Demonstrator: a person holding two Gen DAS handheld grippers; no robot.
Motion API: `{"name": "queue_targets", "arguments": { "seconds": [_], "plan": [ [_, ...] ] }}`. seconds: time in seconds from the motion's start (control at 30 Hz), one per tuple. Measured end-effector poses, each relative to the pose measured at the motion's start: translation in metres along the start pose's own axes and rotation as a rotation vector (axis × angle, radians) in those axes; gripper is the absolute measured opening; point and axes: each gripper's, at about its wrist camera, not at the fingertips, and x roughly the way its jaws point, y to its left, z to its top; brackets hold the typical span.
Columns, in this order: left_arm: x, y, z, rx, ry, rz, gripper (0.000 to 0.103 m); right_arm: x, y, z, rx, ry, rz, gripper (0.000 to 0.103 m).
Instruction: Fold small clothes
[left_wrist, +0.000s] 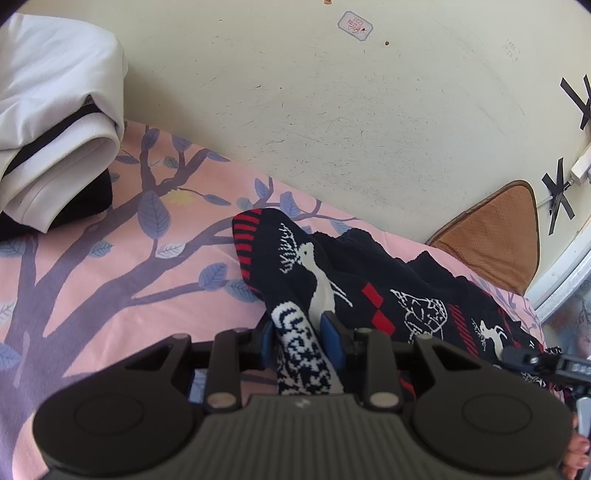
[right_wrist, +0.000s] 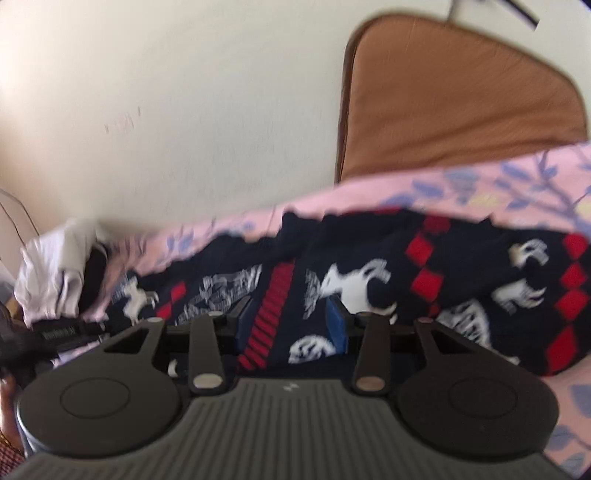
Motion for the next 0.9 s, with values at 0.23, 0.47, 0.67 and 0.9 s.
{"name": "queue_targets", "arguments": {
  "seconds": [0.23,0.47,0.67,0.9],
  "plan": [
    [0.000,-0.002,-0.001,0.007,-0.001,0.000,0.030,-0.029,-0.063,0.009,0.137,-0.181,-0.365,0.010],
    [0.001,-0.001,-0.001,0.007,-0.001,-0.001,0.031,-0.082,-0.037,-0.013,0.048,-0.323,-0.264,0.037],
    [0.000,-0.002,-0.001,0.006,0.000,-0.001,0.031,-0.069,0.007,-0.043,-0.018,-0.268,-0.124,0.045],
    [0.000,-0.002,-0.001,0.009,0.003,-0.003,0.033,-0.039,0.018,-0.058,-0.001,-0.168,-0.092,0.045]
  ]
}}
